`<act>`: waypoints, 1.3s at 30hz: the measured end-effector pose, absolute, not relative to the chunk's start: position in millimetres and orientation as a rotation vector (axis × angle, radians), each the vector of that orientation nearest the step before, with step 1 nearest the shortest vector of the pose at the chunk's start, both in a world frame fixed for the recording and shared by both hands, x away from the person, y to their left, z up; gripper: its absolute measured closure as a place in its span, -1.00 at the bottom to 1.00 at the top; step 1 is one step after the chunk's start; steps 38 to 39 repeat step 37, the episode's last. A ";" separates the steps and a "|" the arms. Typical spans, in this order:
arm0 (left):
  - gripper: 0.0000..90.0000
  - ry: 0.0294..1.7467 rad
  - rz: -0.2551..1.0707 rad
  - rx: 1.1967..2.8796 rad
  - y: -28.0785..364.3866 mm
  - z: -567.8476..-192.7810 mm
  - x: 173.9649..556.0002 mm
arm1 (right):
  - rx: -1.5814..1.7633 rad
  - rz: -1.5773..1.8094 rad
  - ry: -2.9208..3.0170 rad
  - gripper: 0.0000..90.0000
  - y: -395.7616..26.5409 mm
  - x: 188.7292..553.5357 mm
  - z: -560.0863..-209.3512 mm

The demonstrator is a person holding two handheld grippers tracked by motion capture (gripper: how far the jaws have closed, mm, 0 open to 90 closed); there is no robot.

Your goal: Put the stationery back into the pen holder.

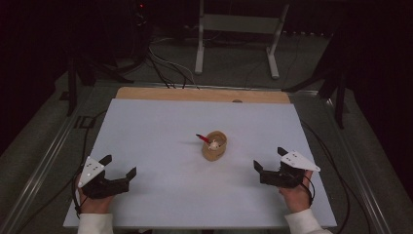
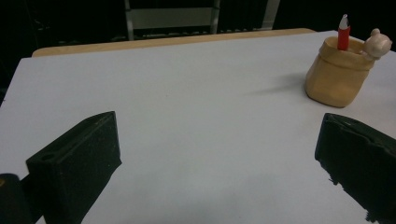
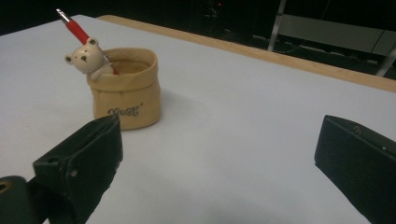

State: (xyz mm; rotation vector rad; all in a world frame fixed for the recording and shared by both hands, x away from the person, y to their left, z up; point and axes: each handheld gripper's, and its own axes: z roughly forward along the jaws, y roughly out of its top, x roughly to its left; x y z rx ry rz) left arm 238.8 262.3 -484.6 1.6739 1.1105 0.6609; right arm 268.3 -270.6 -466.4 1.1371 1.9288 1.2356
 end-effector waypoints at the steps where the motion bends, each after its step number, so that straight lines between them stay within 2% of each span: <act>1: -0.98 1.110 0.662 1.671 262.5 -484.5 238.7 | 1.137 1.242 1.925 -0.96 -271.6 266.5 -468.6; 21: -0.99 1.075 0.657 1.670 261.6 -481.3 236.2 | 1.123 1.359 1.889 -0.96 -301.3 245.6 -493.1; 39: -1.00 1.080 0.660 1.696 255.9 -486.3 238.5 | 1.080 1.333 1.912 -0.96 -299.5 239.0 -492.7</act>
